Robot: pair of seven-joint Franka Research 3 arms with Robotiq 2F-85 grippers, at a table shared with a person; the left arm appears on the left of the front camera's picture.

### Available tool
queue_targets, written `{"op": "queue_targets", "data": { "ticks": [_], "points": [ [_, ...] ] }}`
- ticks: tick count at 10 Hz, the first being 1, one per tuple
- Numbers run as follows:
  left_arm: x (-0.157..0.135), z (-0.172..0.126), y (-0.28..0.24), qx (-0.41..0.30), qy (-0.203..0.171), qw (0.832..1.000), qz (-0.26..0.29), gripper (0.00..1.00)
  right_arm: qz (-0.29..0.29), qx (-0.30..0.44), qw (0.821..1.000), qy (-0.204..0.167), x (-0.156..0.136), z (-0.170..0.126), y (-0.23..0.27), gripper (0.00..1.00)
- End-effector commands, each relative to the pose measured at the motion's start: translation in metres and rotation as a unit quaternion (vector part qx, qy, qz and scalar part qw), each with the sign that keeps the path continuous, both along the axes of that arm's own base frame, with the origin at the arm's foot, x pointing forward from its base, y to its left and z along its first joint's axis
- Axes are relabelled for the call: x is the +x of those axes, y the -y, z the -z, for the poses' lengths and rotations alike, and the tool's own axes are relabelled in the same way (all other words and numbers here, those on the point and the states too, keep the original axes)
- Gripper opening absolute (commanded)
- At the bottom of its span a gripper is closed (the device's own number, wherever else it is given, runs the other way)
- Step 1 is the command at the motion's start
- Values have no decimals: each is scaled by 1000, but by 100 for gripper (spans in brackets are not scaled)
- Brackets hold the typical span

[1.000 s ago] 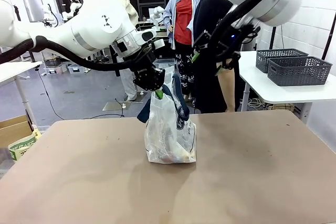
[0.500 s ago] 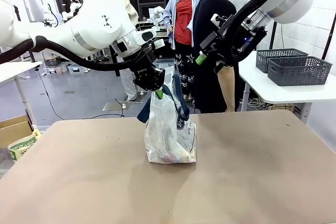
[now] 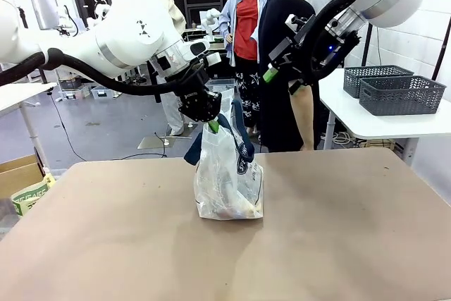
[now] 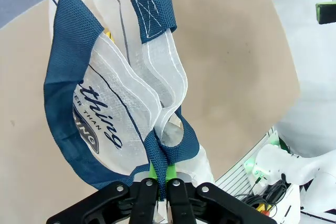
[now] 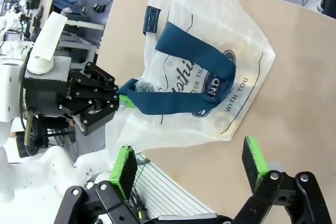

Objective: Transfer purchased items from the store into the shopping bag.
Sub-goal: Move the Reusable shopping bag to the right side of the table.

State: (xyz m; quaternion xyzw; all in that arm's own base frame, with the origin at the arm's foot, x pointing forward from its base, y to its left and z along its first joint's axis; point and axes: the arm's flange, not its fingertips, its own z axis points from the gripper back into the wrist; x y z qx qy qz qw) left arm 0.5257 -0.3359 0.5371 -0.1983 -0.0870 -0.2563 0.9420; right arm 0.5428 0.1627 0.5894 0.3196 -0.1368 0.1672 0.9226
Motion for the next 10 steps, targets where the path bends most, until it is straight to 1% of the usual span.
{"op": "queue_targets", "data": {
  "ticks": [1, 9, 10],
  "points": [
    [0, 1, -1, 1, -3, 1000, -4, 0, 9, 1, 1000, -1, 0, -1, -1, 100],
    [1, 0, 1, 2, 1, 1000, 0, 0, 9, 1, 1000, -1, 0, -1, -1, 100],
    [0, 0, 2, 8, 5, 1000, 10, 0, 9, 1, 1000, -1, 0, -1, -1, 100]
  ]
}}
